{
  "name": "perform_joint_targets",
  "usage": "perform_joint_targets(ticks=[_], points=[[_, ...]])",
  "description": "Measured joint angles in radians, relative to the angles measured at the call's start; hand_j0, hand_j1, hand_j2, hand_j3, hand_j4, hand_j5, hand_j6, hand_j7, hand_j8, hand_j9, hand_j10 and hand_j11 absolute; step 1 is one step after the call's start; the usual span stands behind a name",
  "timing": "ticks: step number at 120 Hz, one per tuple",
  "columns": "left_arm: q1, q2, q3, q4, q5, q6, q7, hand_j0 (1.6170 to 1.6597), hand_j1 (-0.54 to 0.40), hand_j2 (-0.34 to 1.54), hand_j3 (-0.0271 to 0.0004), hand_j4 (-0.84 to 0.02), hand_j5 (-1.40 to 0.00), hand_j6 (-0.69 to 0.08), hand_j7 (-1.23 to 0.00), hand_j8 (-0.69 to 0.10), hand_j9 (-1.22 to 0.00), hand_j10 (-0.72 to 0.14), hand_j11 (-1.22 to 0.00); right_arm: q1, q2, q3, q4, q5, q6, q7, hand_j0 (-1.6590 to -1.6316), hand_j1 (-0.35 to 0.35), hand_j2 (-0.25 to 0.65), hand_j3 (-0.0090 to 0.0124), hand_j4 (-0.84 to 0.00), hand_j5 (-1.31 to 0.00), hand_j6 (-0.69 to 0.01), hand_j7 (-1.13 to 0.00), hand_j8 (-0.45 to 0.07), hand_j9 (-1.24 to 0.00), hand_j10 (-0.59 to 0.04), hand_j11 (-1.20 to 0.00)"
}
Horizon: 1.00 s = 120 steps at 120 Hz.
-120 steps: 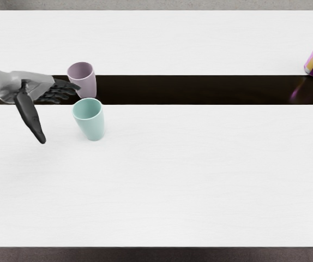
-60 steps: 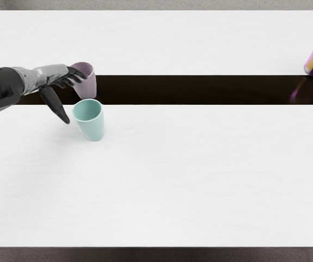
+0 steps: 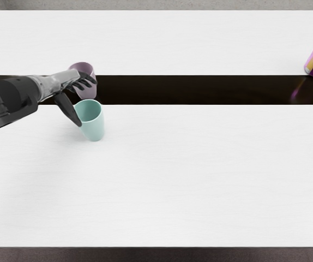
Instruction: Pick up cup and place in cup with left hand
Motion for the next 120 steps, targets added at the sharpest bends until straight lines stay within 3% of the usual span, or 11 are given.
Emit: perform_joint_targets(ticks=[23, 28, 66, 120], points=[[-0.001, -0.015, 0.034, 0.000, 0.010, 0.046, 0.000, 1.6571, 0.080, 0.00, 0.0000, -0.237, -0.32, -0.238, -0.32, -0.238, -0.32, -0.236, -0.32, 0.000, 0.000, 0.000, 0.000, 0.000, 0.000, 0.000, -1.6581, -0.349, 0.000, 0.0000, 0.000, 0.00, 0.000, 0.00, 0.000, 0.00, 0.000, 0.00], [0.000, -0.020, 0.040, 0.000, 0.017, 0.057, 0.000, 1.6575, 0.071, 0.07, 0.0000, -0.238, -0.32, -0.239, -0.32, -0.238, -0.32, -0.237, -0.32, 0.000, 0.000, -0.001, 0.000, 0.000, 0.000, 0.000, -1.6581, -0.349, 0.000, 0.0000, 0.000, 0.00, 0.000, 0.00, 0.000, 0.00, 0.000, 0.00], [0.007, -0.026, 0.068, 0.000, 0.029, 0.082, 0.000, 1.6557, 0.092, -0.07, 0.0000, -0.244, -0.35, -0.246, -0.35, -0.245, -0.35, -0.244, -0.35, 0.000, 0.000, 0.000, 0.000, 0.000, 0.000, 0.000, -1.6581, -0.349, 0.000, 0.0000, 0.000, 0.00, 0.000, 0.00, 0.000, 0.00, 0.000, 0.00], [0.011, -0.036, 0.092, 0.000, 0.029, 0.086, 0.000, 1.6581, -0.083, 0.06, 0.0000, -0.356, -0.46, -0.357, -0.46, -0.356, -0.46, -0.354, -0.46, 0.000, 0.000, 0.000, 0.000, 0.000, 0.000, 0.000, -1.6581, -0.349, 0.000, 0.0000, 0.000, 0.00, 0.000, 0.00, 0.000, 0.00, 0.000, 0.00]])
